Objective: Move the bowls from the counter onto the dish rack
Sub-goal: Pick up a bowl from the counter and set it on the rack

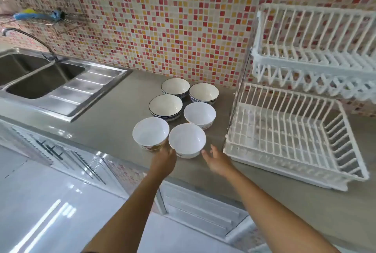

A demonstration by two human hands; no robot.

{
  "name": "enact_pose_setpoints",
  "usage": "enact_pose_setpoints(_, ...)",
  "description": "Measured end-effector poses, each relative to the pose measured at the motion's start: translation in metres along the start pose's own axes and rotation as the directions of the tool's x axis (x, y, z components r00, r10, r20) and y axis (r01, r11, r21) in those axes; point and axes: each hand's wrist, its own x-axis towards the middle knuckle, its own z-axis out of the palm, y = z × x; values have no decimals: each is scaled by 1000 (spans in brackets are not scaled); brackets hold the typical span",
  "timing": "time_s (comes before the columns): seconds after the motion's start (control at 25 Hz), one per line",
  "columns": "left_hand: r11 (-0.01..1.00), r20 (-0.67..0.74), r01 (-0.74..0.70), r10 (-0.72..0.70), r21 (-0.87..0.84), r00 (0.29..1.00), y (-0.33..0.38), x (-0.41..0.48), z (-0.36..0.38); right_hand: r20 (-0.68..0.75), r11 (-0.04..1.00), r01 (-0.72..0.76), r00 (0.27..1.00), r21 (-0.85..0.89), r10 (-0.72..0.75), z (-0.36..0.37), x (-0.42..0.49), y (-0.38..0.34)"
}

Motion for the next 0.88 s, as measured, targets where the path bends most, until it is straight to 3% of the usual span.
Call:
enact_pose_setpoints(0.08,992,37,109,-107,-59,994,-6,15,5,4,996,-83,997,35,83,14,20,-6)
enact_pose_setpoints(0.36,999,193,45,-49,25,980,-6,36,13,-91,961,-185,974,205,207,35,40,-30)
enact_pose_setpoints(0.44,991,244,111,-90,-73,966,-5,34,14,-115,958,-151,976,243,183,29,29,-26)
enact_pose_setpoints(0.52,982,237,87,-45,-170,971,6,34,6,-170,982,-89,978,169,118,12,9,-27)
enact_pose_setpoints(0.68,926,158,-184,246,-329,956,42,24,-34,-285,983,150,943,-107,-175,-32,-38,-43)
enact_pose_setpoints(0.8,824,94,-316,402,-470,911,72,19,-79,-432,930,300,825,-211,-364,-68,-74,-80)
enact_pose_setpoints(0.88,728,-8,-371,449,-577,894,100,15,-111,-504,863,455,705,-219,-499,-92,-97,-108)
